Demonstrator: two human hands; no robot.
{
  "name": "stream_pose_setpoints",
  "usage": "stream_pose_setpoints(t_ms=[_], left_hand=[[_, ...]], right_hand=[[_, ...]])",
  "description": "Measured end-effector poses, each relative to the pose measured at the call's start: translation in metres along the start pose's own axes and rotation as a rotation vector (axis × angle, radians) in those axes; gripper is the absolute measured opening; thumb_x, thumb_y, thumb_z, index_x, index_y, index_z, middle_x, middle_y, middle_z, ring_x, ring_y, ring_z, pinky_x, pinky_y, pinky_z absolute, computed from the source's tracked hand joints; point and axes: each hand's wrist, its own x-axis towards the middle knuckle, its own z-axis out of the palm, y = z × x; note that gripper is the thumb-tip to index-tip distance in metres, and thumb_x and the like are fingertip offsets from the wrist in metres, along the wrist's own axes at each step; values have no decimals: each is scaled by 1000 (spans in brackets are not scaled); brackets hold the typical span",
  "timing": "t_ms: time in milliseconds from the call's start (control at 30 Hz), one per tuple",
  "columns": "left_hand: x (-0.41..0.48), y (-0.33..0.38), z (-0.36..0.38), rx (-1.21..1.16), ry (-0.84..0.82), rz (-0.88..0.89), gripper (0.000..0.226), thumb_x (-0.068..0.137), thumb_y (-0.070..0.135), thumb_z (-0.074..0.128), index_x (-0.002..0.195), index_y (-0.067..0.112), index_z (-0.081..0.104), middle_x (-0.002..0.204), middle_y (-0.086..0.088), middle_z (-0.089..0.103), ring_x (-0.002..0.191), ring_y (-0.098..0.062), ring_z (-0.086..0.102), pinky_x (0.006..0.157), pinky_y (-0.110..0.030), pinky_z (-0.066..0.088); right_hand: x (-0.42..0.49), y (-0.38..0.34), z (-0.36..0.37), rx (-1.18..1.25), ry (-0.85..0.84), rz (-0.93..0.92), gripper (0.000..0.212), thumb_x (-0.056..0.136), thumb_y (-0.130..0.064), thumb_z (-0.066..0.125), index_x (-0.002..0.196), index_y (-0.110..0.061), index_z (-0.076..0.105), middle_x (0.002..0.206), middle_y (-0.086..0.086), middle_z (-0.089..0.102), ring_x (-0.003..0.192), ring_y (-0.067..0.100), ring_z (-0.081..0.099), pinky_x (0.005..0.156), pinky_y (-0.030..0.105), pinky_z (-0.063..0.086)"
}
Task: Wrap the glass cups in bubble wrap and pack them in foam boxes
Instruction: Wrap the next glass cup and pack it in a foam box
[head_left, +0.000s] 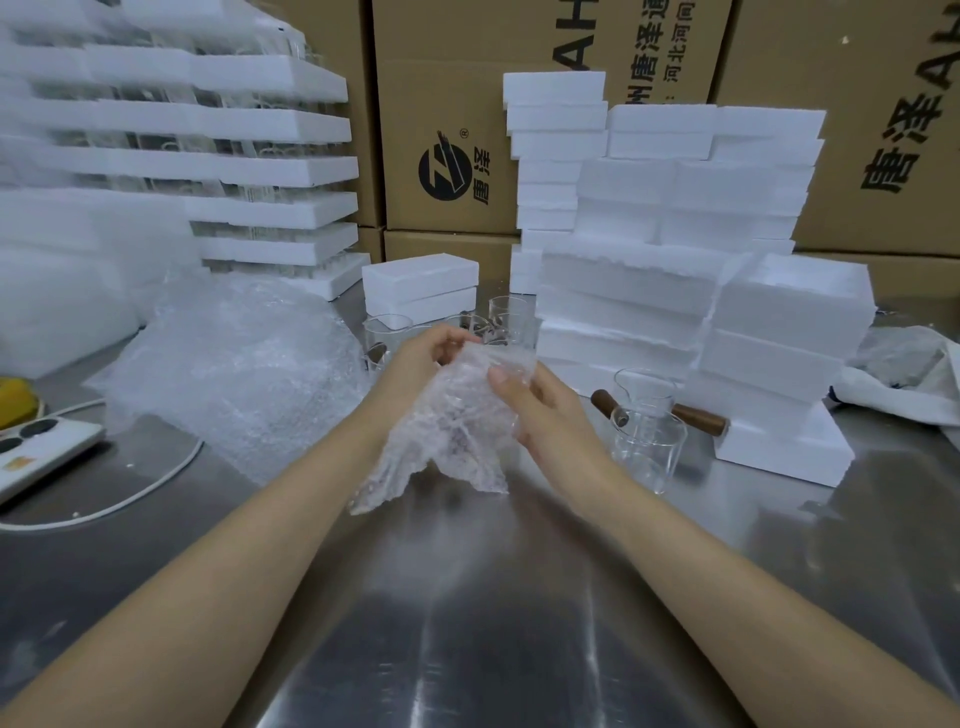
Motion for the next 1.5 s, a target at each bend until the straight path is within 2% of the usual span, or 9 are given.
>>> stream_pose_setpoints(t_ms=[133,300,400,533,767,1033,1233,1367,1500], left_hand=[[-13,2,-4,-278,43,-51,27,93,4,45,81,15,67,63,11,69,57,1,65,62,-19,53],[-10,5,-14,-651,-36,-106,71,87,65,44,133,11,53,132,-12,59,116,-31,60,87,-44,52],[-7,3,-12,-592,-93,-72,65,82,47,66,134,12,50,129,-13,60,111,-26,62,87,-39,54],[-2,-3,-4,-508,165,-1,30,81,-1,68,107,8,58,99,-10,67,76,-14,70,65,-22,56],[2,-8,-13,-188,257,115,22,83,-4,67,76,17,65,77,0,70,70,-16,65,63,-25,55],[-6,-15,-8,456,116,349,34,82,-4,54,68,24,67,66,12,63,61,3,56,62,-16,44],[-15,-20,-11,799,-205,492,30,91,26,50,63,37,52,62,16,50,63,-2,47,58,-19,34],[-12,-24,-3,782,-101,422,50,100,28,47,52,13,48,55,5,45,57,-4,46,54,-15,31],[-13,-22,4,568,-25,204,51,100,20,46,49,19,44,67,6,42,45,5,46,46,-8,32]], right_hand=[[3,-6,1,459,-56,46,60,89,-37,60,136,-4,47,135,21,54,124,36,53,102,45,47],[2,-10,0,764,-56,9,51,89,-27,62,132,-3,50,133,17,58,124,30,56,99,41,49],[1,-12,-1,799,-15,-3,53,91,-23,60,136,0,45,133,17,58,124,29,55,105,43,44],[3,-11,-5,707,16,37,58,93,-20,55,141,5,34,139,22,50,128,32,51,109,46,40],[5,0,-8,380,-13,134,46,83,-24,65,118,-7,40,123,15,61,100,24,68,82,35,57],[7,17,-12,-43,34,148,51,72,-34,76,107,-16,43,109,16,69,103,31,67,97,55,47],[12,18,-22,-418,63,111,46,78,-36,75,107,-22,42,103,-2,69,85,7,64,70,19,46],[12,17,-24,-429,42,88,40,83,-26,70,112,-19,45,103,-4,63,76,-5,57,55,4,39],[9,17,-21,-414,21,-45,54,85,-15,67,126,-32,36,112,-15,52,94,-13,52,68,0,39]])
